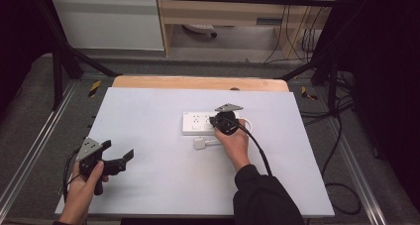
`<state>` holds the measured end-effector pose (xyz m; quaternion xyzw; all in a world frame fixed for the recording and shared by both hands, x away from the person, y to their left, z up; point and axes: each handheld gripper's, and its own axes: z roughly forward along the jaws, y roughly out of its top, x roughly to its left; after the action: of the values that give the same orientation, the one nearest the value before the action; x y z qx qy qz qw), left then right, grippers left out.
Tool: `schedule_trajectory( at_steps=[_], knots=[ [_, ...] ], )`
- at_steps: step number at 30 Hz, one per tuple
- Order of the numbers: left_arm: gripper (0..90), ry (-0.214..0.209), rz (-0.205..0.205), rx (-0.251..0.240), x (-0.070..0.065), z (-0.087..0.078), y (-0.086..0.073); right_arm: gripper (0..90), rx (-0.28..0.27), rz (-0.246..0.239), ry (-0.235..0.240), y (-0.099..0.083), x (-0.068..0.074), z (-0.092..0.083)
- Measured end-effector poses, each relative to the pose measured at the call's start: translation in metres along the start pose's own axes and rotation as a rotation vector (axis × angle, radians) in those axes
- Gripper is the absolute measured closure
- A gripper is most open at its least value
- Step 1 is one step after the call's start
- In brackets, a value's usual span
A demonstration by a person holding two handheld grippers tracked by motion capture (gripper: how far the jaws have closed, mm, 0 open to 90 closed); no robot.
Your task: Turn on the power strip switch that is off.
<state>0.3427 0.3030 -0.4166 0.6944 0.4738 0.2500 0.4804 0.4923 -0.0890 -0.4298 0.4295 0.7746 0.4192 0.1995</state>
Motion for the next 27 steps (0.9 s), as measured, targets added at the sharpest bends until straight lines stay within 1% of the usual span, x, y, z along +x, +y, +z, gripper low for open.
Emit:
schedule_trajectory(
  at_steps=[11,27],
  knots=[
    [5.7,-0.001,0.003,0.000,-0.0001,-0.0001,0.0000,90.0,0.011,-0.005,-0.002,-0.0024,0.0021,0.0004],
    [5.7,-0.001,0.005,0.000,-0.0002,0.0001,0.0000,90.0,-0.002,0.000,-0.004,-0.0071,0.0035,0.0002]
  ],
)
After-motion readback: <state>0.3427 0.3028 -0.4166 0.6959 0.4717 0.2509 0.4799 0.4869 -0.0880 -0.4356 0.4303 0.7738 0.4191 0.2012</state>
